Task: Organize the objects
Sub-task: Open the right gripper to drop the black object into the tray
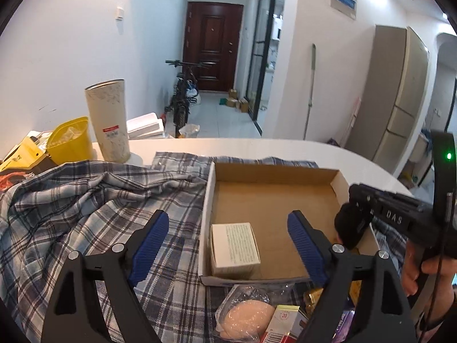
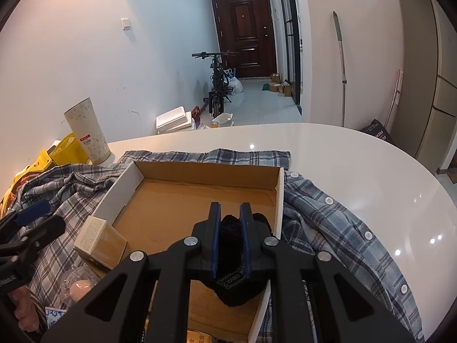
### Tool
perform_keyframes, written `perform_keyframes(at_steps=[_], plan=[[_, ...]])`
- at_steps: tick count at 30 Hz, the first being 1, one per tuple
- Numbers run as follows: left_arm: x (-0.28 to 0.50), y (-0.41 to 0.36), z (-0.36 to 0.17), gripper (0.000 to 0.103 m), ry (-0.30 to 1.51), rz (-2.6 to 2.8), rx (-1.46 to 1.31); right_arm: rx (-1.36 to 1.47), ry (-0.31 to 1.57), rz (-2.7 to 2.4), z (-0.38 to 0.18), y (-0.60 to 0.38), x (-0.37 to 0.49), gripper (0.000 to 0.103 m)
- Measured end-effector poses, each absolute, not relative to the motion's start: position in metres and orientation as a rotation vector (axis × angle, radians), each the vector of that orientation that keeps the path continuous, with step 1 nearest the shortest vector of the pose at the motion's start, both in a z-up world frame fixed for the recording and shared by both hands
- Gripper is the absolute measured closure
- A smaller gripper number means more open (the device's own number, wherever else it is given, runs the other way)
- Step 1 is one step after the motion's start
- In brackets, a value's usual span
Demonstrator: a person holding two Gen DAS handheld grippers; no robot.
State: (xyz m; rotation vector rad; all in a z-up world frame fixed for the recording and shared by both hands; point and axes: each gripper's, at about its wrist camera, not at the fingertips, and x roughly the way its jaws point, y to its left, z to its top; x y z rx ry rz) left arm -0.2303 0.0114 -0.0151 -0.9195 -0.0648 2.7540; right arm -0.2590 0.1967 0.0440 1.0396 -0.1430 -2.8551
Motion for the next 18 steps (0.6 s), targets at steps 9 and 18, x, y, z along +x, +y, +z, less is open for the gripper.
perform_keyframes(at_steps=[9,18], plan=[[-0.214,0.009,0.003,0.016,-0.066,2.811,-0.794,0.916,-0.159,-2.941,0.057,0.200,-0.248,0.028],[-0.166,0.010,0.056,0.006,-0.070,2.835,-0.536,0.670,-0.089,-3.022,0.108,0.197,-0.215,0.012]])
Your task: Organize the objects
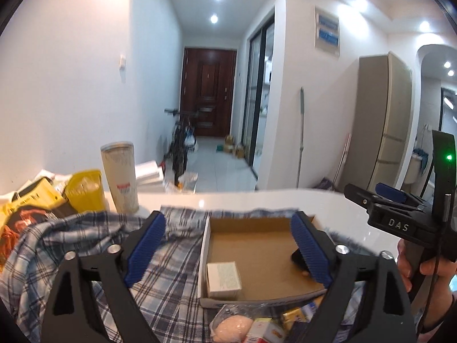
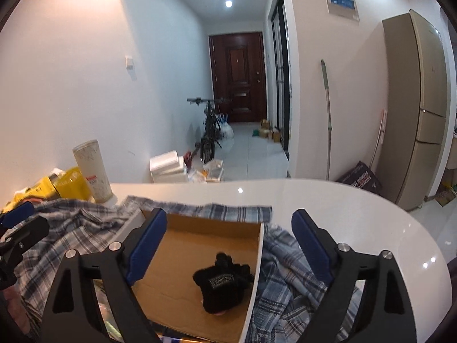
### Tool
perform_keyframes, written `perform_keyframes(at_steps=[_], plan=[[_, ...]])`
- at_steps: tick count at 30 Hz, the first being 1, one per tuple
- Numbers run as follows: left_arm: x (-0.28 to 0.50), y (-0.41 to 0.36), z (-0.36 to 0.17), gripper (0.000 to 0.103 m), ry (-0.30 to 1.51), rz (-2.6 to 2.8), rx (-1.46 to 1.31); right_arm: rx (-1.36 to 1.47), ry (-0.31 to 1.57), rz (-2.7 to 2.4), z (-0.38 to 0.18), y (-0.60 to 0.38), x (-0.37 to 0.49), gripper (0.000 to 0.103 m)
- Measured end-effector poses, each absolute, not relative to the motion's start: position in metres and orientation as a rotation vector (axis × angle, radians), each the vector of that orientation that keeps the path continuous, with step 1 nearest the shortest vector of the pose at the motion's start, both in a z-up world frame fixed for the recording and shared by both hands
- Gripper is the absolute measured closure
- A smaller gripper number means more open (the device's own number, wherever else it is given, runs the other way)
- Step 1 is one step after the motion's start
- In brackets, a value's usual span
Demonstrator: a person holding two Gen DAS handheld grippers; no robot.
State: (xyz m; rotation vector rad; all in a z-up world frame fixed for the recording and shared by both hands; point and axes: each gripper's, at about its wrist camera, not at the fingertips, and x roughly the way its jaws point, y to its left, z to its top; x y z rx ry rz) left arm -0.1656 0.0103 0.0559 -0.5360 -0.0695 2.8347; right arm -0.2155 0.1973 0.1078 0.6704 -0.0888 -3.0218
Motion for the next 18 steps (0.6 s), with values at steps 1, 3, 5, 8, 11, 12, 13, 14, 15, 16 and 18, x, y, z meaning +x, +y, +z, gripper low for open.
perform_keyframes(at_steps=[1,3,5,8,11,12,13,14,15,16,18], plan=[[-0.156,0.008,0.065,0.000,-0.085,2.840,-0.507,0.633,-0.095,-3.021,0.117,0.197,-0.209,0.010],[-0.139,0.003,0.078,0.000,-0.118,2.850,-0.455,0.557,-0.104,-3.024,0.134,0.197,-0.193,0.005],[-0.121,-0.003,0.088,0.000,-0.136,2.839,-0.395,0.469,-0.107,-3.028,0.152,0.197,-0.174,0.003],[-0.093,-0.011,0.102,0.000,-0.144,2.842,-0.318,0.371,-0.100,-3.032,0.173,0.195,-0.145,0.000],[-0.065,-0.022,0.112,0.000,-0.192,2.856,-0.247,0.295,-0.105,-3.012,0.187,0.192,-0.115,0.000],[-0.058,-0.026,0.115,0.000,-0.214,2.855,-0.231,0.276,-0.098,-3.004,0.190,0.191,-0.103,0.000],[-0.049,-0.031,0.118,0.000,-0.245,2.849,-0.212,0.261,-0.089,-2.998,0.192,0.190,-0.094,0.000],[-0.044,-0.034,0.119,0.000,-0.262,2.848,-0.202,0.250,-0.075,-2.994,0.193,0.188,-0.085,0.000],[-0.039,-0.037,0.120,0.000,-0.276,2.847,-0.192,0.239,-0.056,-2.993,0.193,0.185,-0.077,0.000],[-0.033,-0.040,0.121,0.000,-0.288,2.846,-0.181,0.226,-0.034,-2.995,0.192,0.183,-0.067,0.000],[-0.024,-0.042,0.122,0.000,-0.289,2.845,-0.168,0.210,0.005,-3.004,0.190,0.178,-0.051,0.000]])
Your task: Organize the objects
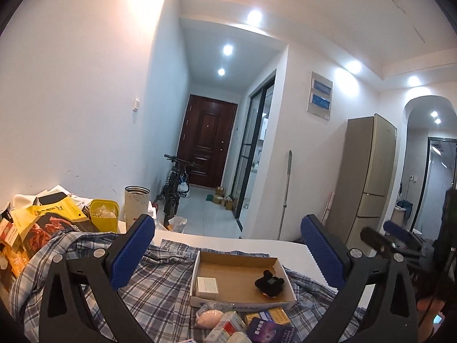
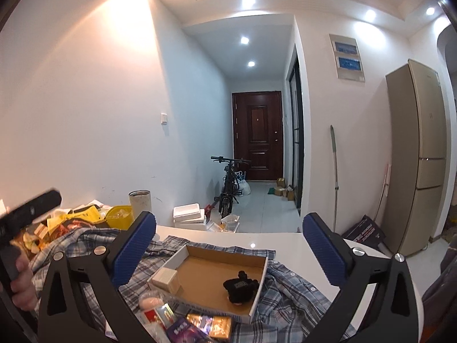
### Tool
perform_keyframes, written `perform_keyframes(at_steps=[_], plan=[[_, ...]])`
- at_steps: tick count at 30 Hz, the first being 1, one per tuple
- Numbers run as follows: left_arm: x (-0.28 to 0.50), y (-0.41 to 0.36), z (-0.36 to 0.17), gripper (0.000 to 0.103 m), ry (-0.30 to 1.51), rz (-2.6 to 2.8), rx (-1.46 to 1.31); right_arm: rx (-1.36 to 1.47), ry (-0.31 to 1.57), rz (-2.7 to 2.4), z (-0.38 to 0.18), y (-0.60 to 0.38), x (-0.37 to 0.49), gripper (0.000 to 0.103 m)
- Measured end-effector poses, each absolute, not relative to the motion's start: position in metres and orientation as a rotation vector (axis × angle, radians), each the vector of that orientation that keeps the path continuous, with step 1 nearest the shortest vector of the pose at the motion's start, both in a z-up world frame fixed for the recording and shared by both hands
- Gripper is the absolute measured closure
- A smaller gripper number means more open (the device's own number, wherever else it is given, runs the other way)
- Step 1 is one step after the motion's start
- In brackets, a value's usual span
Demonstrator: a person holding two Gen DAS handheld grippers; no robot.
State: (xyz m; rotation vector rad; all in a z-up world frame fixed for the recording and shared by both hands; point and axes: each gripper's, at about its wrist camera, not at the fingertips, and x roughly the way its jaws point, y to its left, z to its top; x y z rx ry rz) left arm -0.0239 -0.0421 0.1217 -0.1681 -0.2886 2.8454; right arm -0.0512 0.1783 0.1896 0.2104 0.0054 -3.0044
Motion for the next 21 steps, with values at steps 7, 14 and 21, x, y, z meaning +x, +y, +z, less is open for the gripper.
perform_keyframes(at_steps=[7,14,21], plan=[[0.004,-0.040,0.119,0.000,-0.202,2.880,-0.125,0.246,-0.063,-2.988,0.175,0.180,-0.023,0.000],[0.019,-0.037,0.109,0.000,-0.156,2.903,-0.113,0.320,-0.128,-2.975,0.164,0.193,-0.021,0.000],[0.023,-0.041,0.078,0.000,-0.171,2.923,-0.216,0.420,-0.117,-2.958,0.140,0.195,-0.013,0.000]])
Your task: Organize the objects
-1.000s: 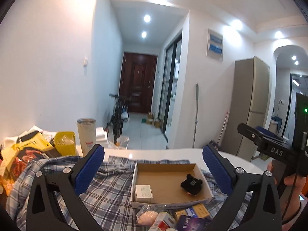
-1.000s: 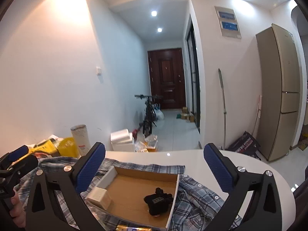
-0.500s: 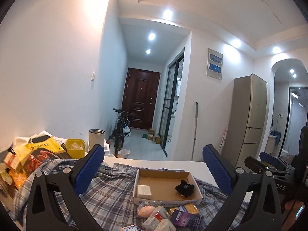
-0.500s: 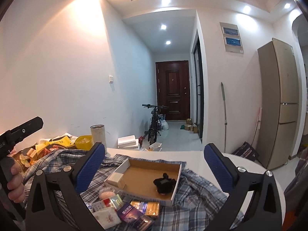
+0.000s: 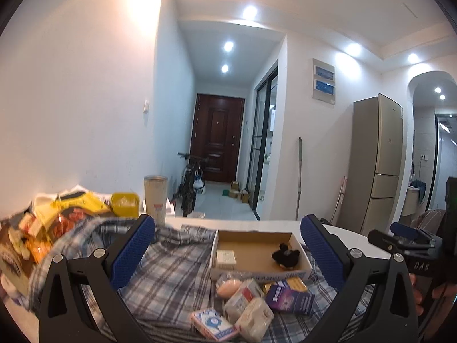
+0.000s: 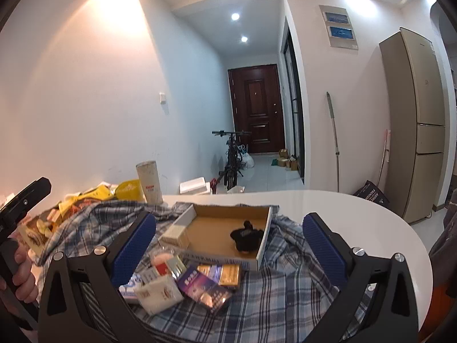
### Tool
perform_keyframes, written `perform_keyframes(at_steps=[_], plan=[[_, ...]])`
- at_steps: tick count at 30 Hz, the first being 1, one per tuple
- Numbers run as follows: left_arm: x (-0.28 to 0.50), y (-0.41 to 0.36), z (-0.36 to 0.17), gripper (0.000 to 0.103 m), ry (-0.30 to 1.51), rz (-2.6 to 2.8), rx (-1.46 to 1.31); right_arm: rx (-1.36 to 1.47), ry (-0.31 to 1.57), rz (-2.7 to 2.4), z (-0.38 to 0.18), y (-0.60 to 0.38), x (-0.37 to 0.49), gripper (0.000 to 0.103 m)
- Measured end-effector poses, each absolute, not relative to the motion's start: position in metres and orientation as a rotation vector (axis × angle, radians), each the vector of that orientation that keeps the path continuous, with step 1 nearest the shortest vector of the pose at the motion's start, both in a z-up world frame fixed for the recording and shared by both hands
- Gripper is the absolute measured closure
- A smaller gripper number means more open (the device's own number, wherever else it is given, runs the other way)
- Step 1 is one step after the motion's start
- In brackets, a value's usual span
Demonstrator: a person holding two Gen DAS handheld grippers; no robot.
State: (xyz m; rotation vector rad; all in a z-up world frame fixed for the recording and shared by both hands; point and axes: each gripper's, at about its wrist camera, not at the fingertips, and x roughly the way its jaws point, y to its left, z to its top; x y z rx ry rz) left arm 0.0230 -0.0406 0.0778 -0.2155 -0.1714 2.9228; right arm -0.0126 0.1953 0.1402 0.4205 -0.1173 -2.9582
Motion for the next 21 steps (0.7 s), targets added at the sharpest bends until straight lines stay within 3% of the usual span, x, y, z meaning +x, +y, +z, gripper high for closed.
perform_keyframes(at_steps=[5,17,21], plan=[[0.018,-0.041,0.059,0.000,-0.164,2.963,-0.291,0.496,-0.011,-2.936,0.121,0.184,-0.012,0.000],[0.000,-0.046,0.011,0.000,-0.212,2.947,-0.521,0.744,0.038,-2.878,0.074,0.185,-0.031,0.000],[-0.006,-0.042,0.004,0.000,-0.218,2.938,-0.548,0.758,0.166,-2.873,0.063,0.176,-0.039,0.000]])
